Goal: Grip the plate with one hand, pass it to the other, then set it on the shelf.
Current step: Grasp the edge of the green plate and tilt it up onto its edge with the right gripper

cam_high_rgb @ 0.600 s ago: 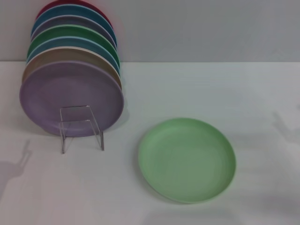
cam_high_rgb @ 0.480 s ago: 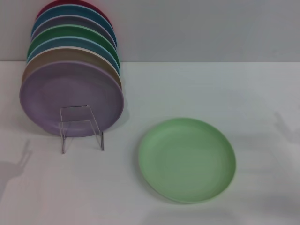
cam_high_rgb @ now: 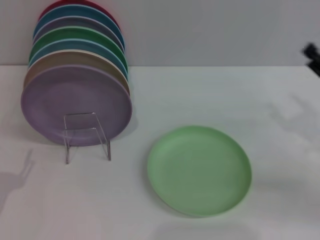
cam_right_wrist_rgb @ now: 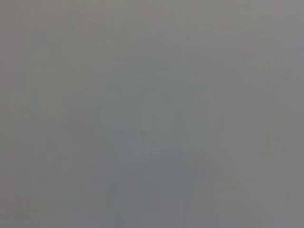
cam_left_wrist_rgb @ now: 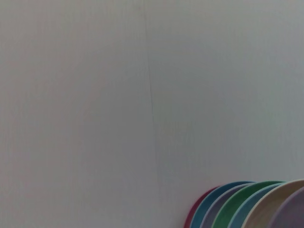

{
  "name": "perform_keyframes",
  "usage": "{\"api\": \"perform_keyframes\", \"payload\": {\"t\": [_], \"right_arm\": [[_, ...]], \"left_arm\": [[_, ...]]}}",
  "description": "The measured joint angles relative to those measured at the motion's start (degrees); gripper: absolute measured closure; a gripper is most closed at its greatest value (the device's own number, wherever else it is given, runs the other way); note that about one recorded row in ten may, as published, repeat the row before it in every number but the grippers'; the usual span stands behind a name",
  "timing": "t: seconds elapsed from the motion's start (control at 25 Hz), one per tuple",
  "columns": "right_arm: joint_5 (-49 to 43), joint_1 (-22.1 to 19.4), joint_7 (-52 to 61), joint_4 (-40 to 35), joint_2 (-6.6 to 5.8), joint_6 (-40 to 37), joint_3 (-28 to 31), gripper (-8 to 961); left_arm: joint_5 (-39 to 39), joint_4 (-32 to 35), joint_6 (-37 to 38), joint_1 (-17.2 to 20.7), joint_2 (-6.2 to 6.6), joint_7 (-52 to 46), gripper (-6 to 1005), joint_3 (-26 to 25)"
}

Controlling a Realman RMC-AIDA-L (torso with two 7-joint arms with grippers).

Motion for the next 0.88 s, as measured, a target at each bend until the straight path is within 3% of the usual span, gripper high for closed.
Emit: {"api": "perform_keyframes", "payload": {"t": [0.12, 0.16, 0.2, 0.32, 0.4, 0.44, 0.48, 0.64, 0.88], "right_arm": [[-7.95, 0.19, 15.86, 15.14, -0.25, -14.33, -10.13, 121], [-16.82, 0.05, 28.44, 25.04, -0.57, -22.75, -16.59, 121], [-16.82, 0.05, 28.44, 25.04, -0.57, -22.75, -16.59, 121], [-36.97, 0.64, 48.09, 36.64, -0.59, -28.73, -21.95, 121], [-52.25, 2.67, 63.14, 40.68, -0.67, -27.81, -23.93, 121], [-66.32, 6.07, 77.93, 42.23, -0.89, -23.77, -24.77, 121], [-66.32, 6.07, 77.93, 42.23, -0.89, -23.77, -24.77, 121], [-82.74, 11.43, 93.82, 41.21, -1.01, -11.76, -24.45, 122], [-83.81, 11.68, 92.92, 41.11, -0.87, -8.22, -24.51, 121]], "left_arm": [[0.06, -0.11, -0.57, -0.11, 0.00, 0.00, 190, 0.00], [0.07, -0.13, -0.77, -0.19, 0.00, 0.00, 190, 0.00], [0.07, -0.13, -0.77, -0.19, 0.00, 0.00, 190, 0.00], [0.06, -0.15, -0.94, -0.33, 0.00, 0.00, 190, 0.27], [-0.07, -0.17, -1.30, -0.48, 0.00, 0.00, 190, 0.65], [-0.15, -0.17, -1.52, -0.51, 0.01, 0.00, 190, 0.73], [-0.15, -0.17, -1.66, -0.60, 0.00, 0.00, 190, 0.77], [-0.08, -0.17, -1.88, -0.87, 0.00, 0.00, 190, 0.79], [-0.08, -0.17, -1.88, -0.98, 0.00, 0.00, 190, 0.80]]}}
